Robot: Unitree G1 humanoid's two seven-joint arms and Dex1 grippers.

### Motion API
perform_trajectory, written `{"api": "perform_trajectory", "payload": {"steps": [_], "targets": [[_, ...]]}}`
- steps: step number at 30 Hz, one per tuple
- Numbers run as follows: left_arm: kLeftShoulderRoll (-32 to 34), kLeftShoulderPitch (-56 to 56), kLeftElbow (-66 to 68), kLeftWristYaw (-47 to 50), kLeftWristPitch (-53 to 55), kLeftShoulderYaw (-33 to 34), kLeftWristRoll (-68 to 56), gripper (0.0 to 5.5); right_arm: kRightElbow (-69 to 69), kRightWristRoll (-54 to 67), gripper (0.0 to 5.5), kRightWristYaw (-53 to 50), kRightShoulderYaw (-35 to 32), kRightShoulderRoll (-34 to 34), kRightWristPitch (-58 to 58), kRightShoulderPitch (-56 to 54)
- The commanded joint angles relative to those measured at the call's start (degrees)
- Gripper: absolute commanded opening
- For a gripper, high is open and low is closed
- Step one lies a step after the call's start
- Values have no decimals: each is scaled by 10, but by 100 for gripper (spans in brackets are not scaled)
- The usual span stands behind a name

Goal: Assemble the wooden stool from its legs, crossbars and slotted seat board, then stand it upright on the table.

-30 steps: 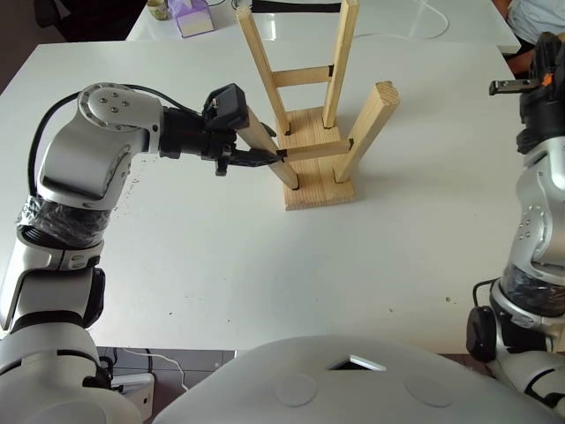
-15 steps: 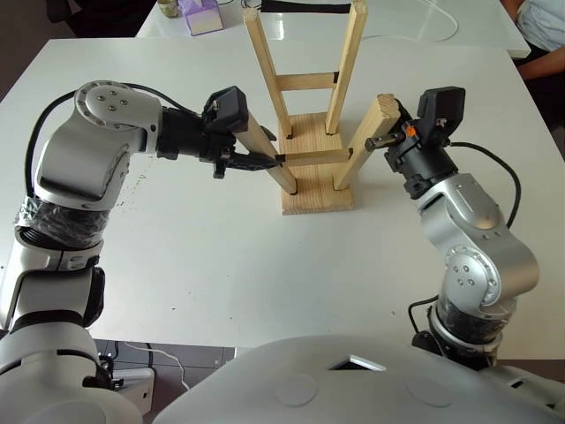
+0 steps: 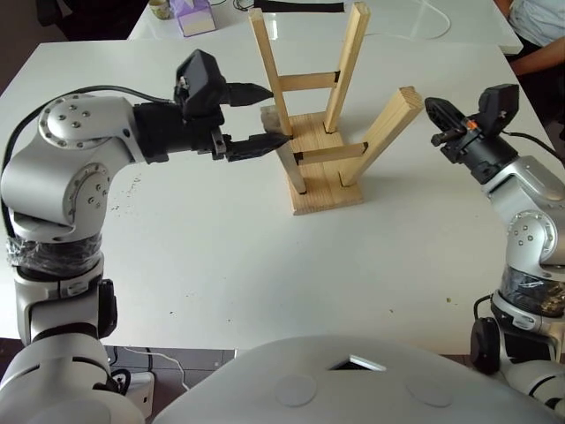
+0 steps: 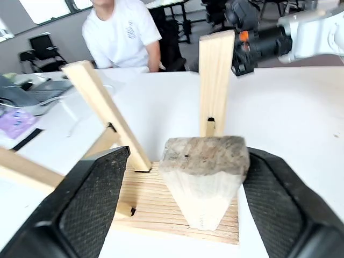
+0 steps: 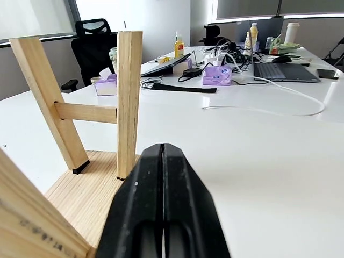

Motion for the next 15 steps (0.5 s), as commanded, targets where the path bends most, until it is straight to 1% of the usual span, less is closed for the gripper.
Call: {"api": "perform_trajectory", "payload": {"steps": [1, 2, 3, 5, 6, 8, 9, 10, 12, 13, 15], "targets": [[-45, 7, -28, 123, 51, 167, -112, 359, -36, 6, 0, 19, 60, 4, -7, 36], [-67, -11, -31, 189, 57, 216, -190, 359, -47, 12, 0, 18, 63, 7, -5, 41], [-81, -25, -35, 238, 58, 250, -249, 359, -51, 14, 0, 17, 64, 7, -6, 43], [-94, -35, -49, 305, 44, 279, -305, 359, -44, 8, 0, 16, 61, 1, -12, 39], [-102, -36, -53, 334, 36, 280, -306, 359, -37, 0, 0, 13, 58, -2, -21, 30], [-120, -41, -51, 403, 25, 259, -283, 359, -21, 3, 0, -7, 30, 5, -33, -14], [-137, -47, -50, 441, 18, 236, -257, 359, -20, 20, 0, -20, 8, 14, -34, -45], [-163, -53, -57, 482, 8, 207, -235, 359, -24, 59, 0, -41, -21, 30, -23, -100], [-220, -63, -86, 545, -12, 154, -220, 333, -32, 137, 0, -71, -51, 54, 5, -212], [-240, -71, -101, 561, -19, 135, -223, 316, -37, 163, 0, -71, -51, 52, 19, -252], [-259, -98, -116, 588, -17, 114, -252, 281, -37, 219, 0, -70, -48, 45, 47, -330]]}}
